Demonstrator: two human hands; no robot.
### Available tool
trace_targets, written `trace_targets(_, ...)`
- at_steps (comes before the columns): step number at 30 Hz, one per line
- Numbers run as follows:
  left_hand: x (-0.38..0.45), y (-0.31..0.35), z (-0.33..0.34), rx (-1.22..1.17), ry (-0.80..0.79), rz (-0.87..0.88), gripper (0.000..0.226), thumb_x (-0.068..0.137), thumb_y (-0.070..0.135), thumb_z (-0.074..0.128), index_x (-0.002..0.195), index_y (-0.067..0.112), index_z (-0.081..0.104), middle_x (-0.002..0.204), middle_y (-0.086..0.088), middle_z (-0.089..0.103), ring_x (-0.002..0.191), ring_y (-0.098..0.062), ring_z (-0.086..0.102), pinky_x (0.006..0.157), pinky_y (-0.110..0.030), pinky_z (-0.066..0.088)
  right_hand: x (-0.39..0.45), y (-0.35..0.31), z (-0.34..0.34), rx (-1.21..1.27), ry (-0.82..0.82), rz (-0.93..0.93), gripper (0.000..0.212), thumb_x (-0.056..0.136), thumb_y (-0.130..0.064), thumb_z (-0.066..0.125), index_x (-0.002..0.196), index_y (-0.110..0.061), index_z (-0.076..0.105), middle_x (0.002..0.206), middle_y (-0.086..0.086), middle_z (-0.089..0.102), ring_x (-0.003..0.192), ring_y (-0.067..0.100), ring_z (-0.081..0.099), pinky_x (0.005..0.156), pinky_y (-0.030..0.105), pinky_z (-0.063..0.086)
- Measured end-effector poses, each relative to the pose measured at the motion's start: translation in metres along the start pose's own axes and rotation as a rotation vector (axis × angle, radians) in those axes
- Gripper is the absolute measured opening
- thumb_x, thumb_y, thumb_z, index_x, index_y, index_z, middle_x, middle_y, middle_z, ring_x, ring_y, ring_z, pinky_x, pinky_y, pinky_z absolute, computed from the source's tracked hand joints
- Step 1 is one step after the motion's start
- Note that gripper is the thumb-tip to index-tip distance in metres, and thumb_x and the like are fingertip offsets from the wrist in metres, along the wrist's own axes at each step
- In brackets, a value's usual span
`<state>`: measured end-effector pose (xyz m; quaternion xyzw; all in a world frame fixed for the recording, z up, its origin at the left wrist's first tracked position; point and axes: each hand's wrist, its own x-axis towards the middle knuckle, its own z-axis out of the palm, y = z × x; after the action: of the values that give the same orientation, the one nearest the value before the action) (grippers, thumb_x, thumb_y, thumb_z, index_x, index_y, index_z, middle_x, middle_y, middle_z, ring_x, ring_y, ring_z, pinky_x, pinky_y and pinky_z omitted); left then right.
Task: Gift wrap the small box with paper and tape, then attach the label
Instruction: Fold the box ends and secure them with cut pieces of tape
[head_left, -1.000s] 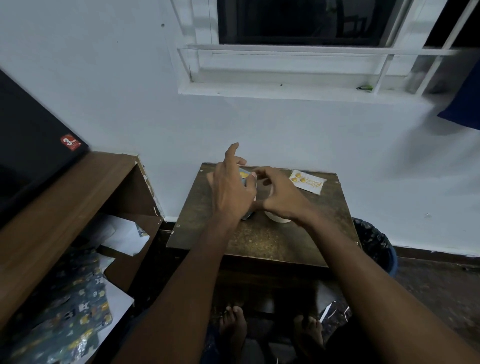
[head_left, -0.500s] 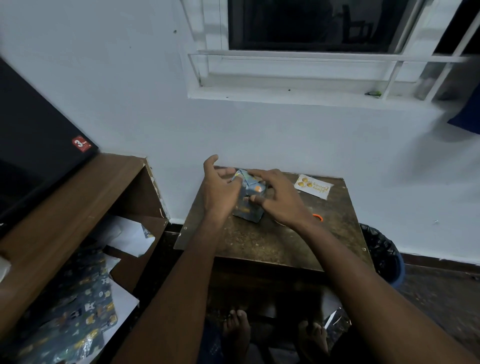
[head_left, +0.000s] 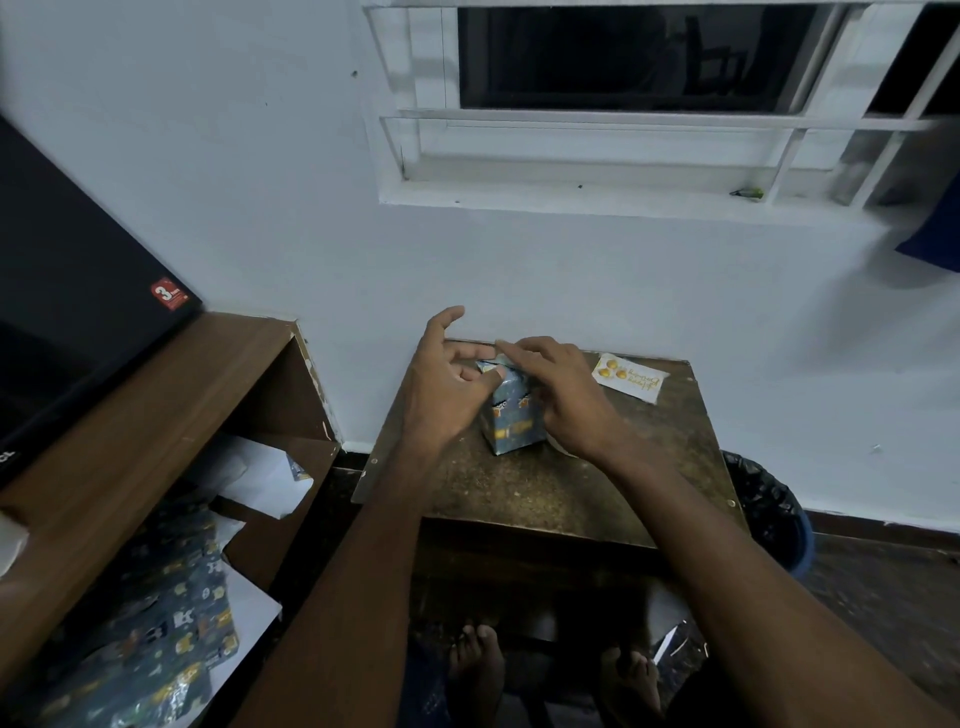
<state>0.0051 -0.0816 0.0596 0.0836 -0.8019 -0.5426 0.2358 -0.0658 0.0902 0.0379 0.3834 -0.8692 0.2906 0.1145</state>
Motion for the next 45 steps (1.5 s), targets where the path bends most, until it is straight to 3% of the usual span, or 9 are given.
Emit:
trace_targets(3, -0.003, 0.001, -0.001, 0.041, 0.002, 0.007, 0.082, 0.082, 0.017, 0.088, 0.151, 0.026, 0.044, 0.103, 0.011, 0.078, 0.082, -0.004, 0.072, 0.071, -0.006, 0.047, 0.001, 0.001, 0.0, -0.002, -0.006, -0.019, 0.077, 0.08, 0.019, 0.054, 0.147, -0.02, 0.059, 0.144, 0.005, 0.053, 0.124, 0.028, 0.046, 0.097, 0.027, 0.03)
trace_targets(6, -0.004, 0.004, -0.003, -0.016, 0.012, -0.068, 0.067, 0.089, 0.013, 0.078, 0.146, 0.029, 0.048, 0.099, 0.009, 0.08, 0.086, 0.003, 0.071, 0.072, -0.004, 0.046, 0.001, 0.004, -0.004, -0.009, -0.004, -0.062, 0.065, 0.081, 0.012, 0.065, 0.137, -0.02, 0.066, 0.139, 0.003, 0.058, 0.125, 0.026, 0.048, 0.098, 0.031, 0.037)
trace_targets(12, -0.004, 0.009, -0.01, -0.091, -0.031, -0.153, 0.026, 0.091, 0.012, 0.07, 0.102, 0.033, 0.081, 0.106, 0.016, 0.078, 0.097, 0.006, 0.07, 0.087, -0.026, 0.058, -0.004, 0.003, -0.014, -0.1, 0.035, -0.112, 0.053, 0.079, 0.002, 0.077, 0.128, -0.017, 0.073, 0.128, 0.002, 0.067, 0.116, 0.026, 0.055, 0.085, 0.038, 0.049)
trace_targets(16, -0.005, 0.01, -0.008, -0.071, -0.043, -0.149, 0.026, 0.092, 0.014, 0.065, 0.089, 0.032, 0.084, 0.093, 0.018, 0.08, 0.094, -0.001, 0.073, 0.09, -0.031, 0.059, -0.007, 0.001, -0.017, -0.092, 0.039, -0.108, 0.053, 0.079, 0.006, 0.076, 0.129, -0.014, 0.073, 0.128, 0.006, 0.069, 0.118, 0.029, 0.058, 0.084, 0.037, 0.05)
trace_targets(23, -0.002, 0.006, -0.004, 0.012, -0.019, -0.062, 0.028, 0.094, 0.013, 0.064, 0.082, 0.027, 0.085, 0.092, 0.017, 0.079, 0.095, 0.002, 0.071, 0.089, -0.028, 0.058, -0.009, -0.006, -0.02, -0.108, 0.026, -0.09, 0.052, 0.082, -0.005, 0.074, 0.132, -0.022, 0.069, 0.131, -0.003, 0.065, 0.121, 0.021, 0.055, 0.08, 0.039, 0.054)
trace_targets(28, 0.001, 0.003, -0.001, 0.094, -0.012, -0.007, 0.027, 0.093, 0.011, 0.065, 0.081, 0.025, 0.084, 0.093, 0.015, 0.079, 0.091, 0.001, 0.069, 0.072, -0.011, 0.047, -0.01, -0.006, -0.022, -0.107, 0.009, -0.079, 0.052, 0.081, -0.005, 0.074, 0.131, -0.022, 0.069, 0.129, -0.004, 0.066, 0.12, 0.022, 0.055, 0.078, 0.042, 0.055)
trace_targets(32, 0.002, 0.002, -0.001, 0.138, -0.003, 0.035, 0.026, 0.093, 0.01, 0.065, 0.082, 0.024, 0.084, 0.093, 0.015, 0.077, 0.077, 0.004, 0.065, 0.062, -0.007, 0.04, -0.011, -0.008, -0.024, -0.115, 0.025, -0.095, 0.05, 0.08, -0.009, 0.064, 0.129, -0.019, 0.07, 0.127, -0.002, 0.068, 0.118, 0.024, 0.058, 0.081, 0.044, 0.056)
trace_targets(42, 0.003, 0.001, -0.003, 0.188, -0.002, 0.104, 0.022, 0.095, 0.012, 0.066, 0.089, 0.02, 0.085, 0.095, 0.01, 0.078, 0.083, 0.0, 0.068, 0.066, -0.005, 0.042, -0.015, -0.013, -0.025, -0.189, -0.002, -0.099, 0.058, 0.077, -0.021, 0.058, 0.133, -0.035, 0.065, 0.134, -0.004, 0.065, 0.119, 0.021, 0.056, 0.076, 0.043, 0.058)
trace_targets(45, 0.003, -0.001, -0.003, 0.22, -0.009, 0.105, 0.023, 0.095, 0.012, 0.065, 0.088, 0.021, 0.085, 0.093, 0.012, 0.077, 0.073, 0.007, 0.063, 0.061, -0.005, 0.039, -0.016, -0.013, -0.025, -0.207, -0.033, -0.1, 0.059, 0.079, -0.024, 0.056, 0.134, -0.038, 0.066, 0.138, 0.001, 0.063, 0.124, 0.024, 0.054, 0.076, 0.044, 0.058)
